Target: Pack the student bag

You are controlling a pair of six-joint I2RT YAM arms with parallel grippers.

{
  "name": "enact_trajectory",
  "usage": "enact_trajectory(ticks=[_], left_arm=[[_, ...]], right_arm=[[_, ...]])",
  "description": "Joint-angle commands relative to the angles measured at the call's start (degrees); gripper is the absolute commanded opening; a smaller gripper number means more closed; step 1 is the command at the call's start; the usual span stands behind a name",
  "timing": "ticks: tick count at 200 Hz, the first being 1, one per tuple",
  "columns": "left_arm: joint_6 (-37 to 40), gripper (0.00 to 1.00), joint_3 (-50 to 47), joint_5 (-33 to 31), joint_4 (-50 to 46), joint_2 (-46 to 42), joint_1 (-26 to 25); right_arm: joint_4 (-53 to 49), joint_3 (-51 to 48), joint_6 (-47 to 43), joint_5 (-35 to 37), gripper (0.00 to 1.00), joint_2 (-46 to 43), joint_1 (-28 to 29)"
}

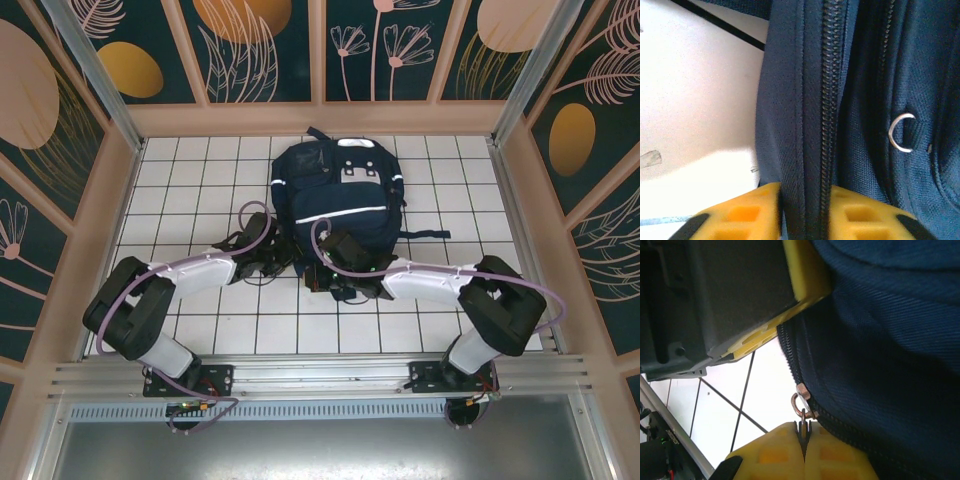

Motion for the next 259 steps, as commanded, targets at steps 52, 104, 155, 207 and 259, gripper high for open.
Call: enact_trajectory(ticks=[52, 104, 155, 207, 259], left_arm=[[2.2, 0.0, 1.9, -5.1, -0.4, -1.4, 0.0], [2.6, 0.0, 2.6, -6.1, -1.4, -1.9, 0.0], [3.4, 0.0, 3.2, -7.4, -3.0, -3.2, 0.0], [3.6, 0.0, 3.8, -7.9, -3.8, -3.7, 0.1], [3.7, 0.0, 3.7, -7.9, -3.9, -4.1, 0.2]], right_arm=[[-1.6, -6.4, 2.8, 3.4, 0.0, -7.3, 0.2], [-3.8, -8.7, 3.2, 5.9, 0.0, -11.0, 0.1], [-6.8, -9.8, 2.8, 7.7, 0.09, -13.5, -0.2], [-7.1, -12.5, 3.0, 8.2, 0.12, -16.8, -0.9], [-6.8, -14.0, 2.8, 7.2, 0.09, -19.6, -1.7]])
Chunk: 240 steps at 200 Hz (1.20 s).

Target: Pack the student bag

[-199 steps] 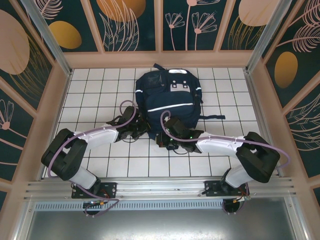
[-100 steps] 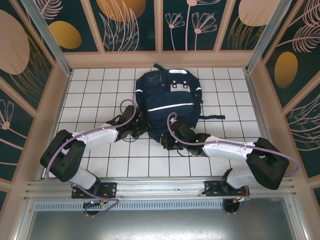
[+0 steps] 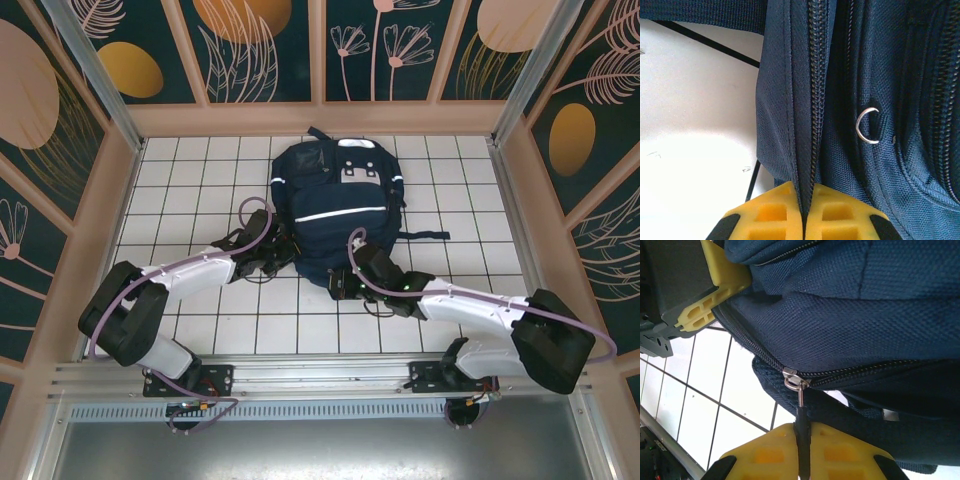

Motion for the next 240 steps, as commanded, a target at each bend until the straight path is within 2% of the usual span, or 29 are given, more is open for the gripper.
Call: enact_trajectory(ticks=[1, 40, 54, 114, 153, 160, 172, 182, 206, 240], left_arm=[[1.9, 0.0, 1.6, -4.6, -0.3, -2.0, 1.2], [1.9, 0.0, 1.3, -3.8, 0.5, -2.0, 1.2], [1.9, 0.0, 1.1, -3.4, 0.7, -2.1, 1.2], [3.8, 0.0, -0.5, -4.3, -1.5, -5.3, 2.8], [8.4, 0.0, -0.5, -8.1, -5.3, -8.1, 5.1], [9.8, 0.11, -0.5, -7.4, -5.1, -8.6, 5.1], [10.4, 0.39, -0.2, -4.3, -4.9, -8.7, 5.0], [10.3, 0.5, -0.2, -1.4, -5.1, -8.7, 4.9], [7.8, 0.62, -1.4, 2.6, -4.8, -10.8, 2.2], [0.8, 0.65, -3.3, 4.3, -2.9, -13.0, -1.4]], right_arm=[[-4.0, -1.6, 0.0, -0.2, 0.09, -2.0, -0.5], [-4.4, -2.4, -1.1, -0.9, 0.07, -3.4, -0.8], [-3.9, -3.0, -1.0, -1.4, 0.0, -3.5, -1.1], [-4.0, -4.0, -1.3, -1.3, 0.0, -3.1, -3.0], [-4.6, -3.6, -3.3, -2.4, 0.0, -3.2, -3.5], [-4.0, -3.5, -3.5, -3.4, 0.0, -3.1, -3.6], [-3.2, -3.1, -3.8, -4.6, 0.0, -3.0, -3.5], [-2.6, -2.5, -4.1, -5.3, 0.0, -2.8, -3.5], [-1.8, -1.0, -4.2, -6.5, 0.0, -2.3, -3.4], [0.8, 0.1, -3.0, -8.9, 0.0, -1.6, -3.3]])
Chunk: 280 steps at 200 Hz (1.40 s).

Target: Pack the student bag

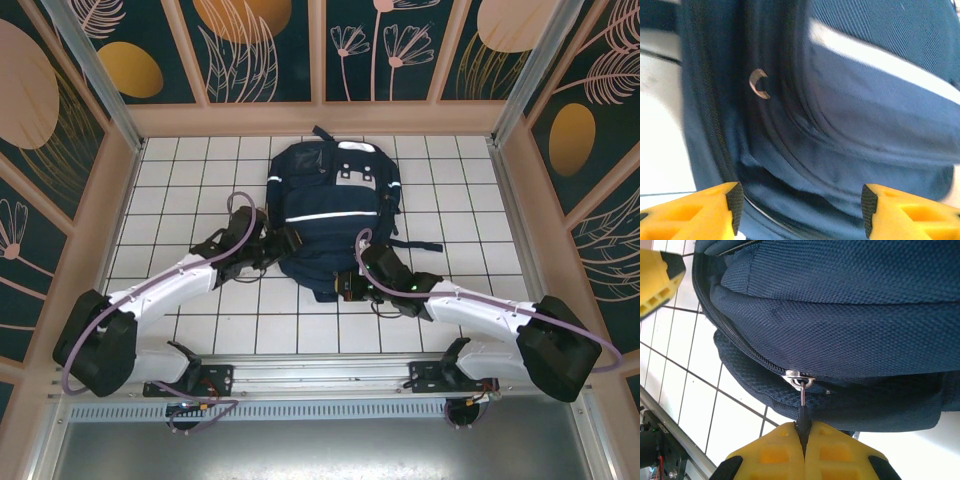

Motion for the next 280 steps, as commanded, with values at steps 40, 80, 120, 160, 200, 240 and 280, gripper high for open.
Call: enact_trajectory(ticks=[40, 80, 120, 160, 200, 240, 280], left_arm=[[-9.4, 0.63, -3.1, 2.1, 2.8, 0.1, -3.1], [-12.6, 0.57, -4.0, 3.4, 4.2, 2.9, -3.3], [-12.2, 0.48, -2.6, 2.5, 2.8, 5.5, -3.4], [-10.6, 0.15, -2.1, -0.6, 2.3, 7.0, -3.2], [-7.7, 0.0, -2.1, -4.7, -1.2, 2.4, -0.9], [-5.0, 0.0, -3.0, -4.3, -3.1, -1.1, 2.6], [1.2, 0.13, -0.2, -5.0, -7.4, -0.1, 3.4]], right_arm=[[1.9, 2.9, 0.8, -2.6, 0.0, 2.2, 0.2], [2.1, 3.1, 1.4, -2.5, 0.0, 2.4, 0.2], [2.1, 3.6, 1.3, -2.5, 0.0, 2.9, 0.3], [1.2, 3.2, 0.8, -1.0, 0.0, 2.6, 0.3], [-0.4, 1.7, 0.2, 1.5, 0.0, 1.7, 0.3], [-0.5, -0.4, 0.2, 2.8, 0.0, 0.4, -0.3], [0.8, 0.6, 0.7, 1.6, 0.0, 1.4, 0.2]])
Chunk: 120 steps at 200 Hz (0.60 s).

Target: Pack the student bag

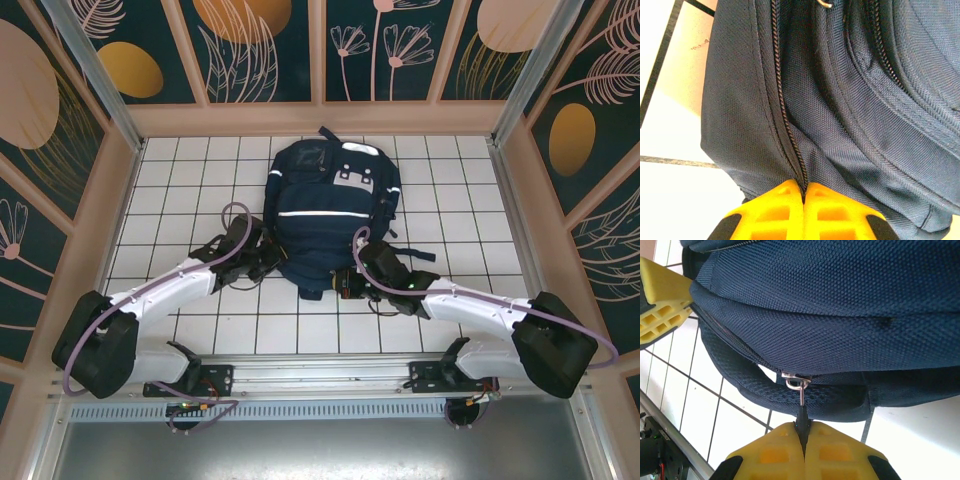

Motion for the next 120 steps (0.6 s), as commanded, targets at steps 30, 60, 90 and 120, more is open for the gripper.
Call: enact_trajectory(ticks=[30, 60, 90, 120], left_arm=[[6.9, 0.52, 4.3, -4.0, -7.7, -3.6, 1.4], [1.7, 0.6, 1.2, -1.3, -8.4, -9.6, 0.9], [-5.4, 0.63, -2.3, 0.9, -5.3, -10.6, -1.7], [-8.3, 0.62, -2.6, 1.1, -1.7, -6.5, -4.0]], right_arm=[[0.7, 2.2, 0.7, -0.2, 0.0, 1.7, 1.1], [3.6, 3.6, 2.1, -1.7, 0.0, 3.2, 1.7], [5.1, 5.6, 2.6, -2.3, 0.0, 6.0, 3.1], [5.5, 7.5, 2.5, -2.2, 0.0, 8.9, 4.4]])
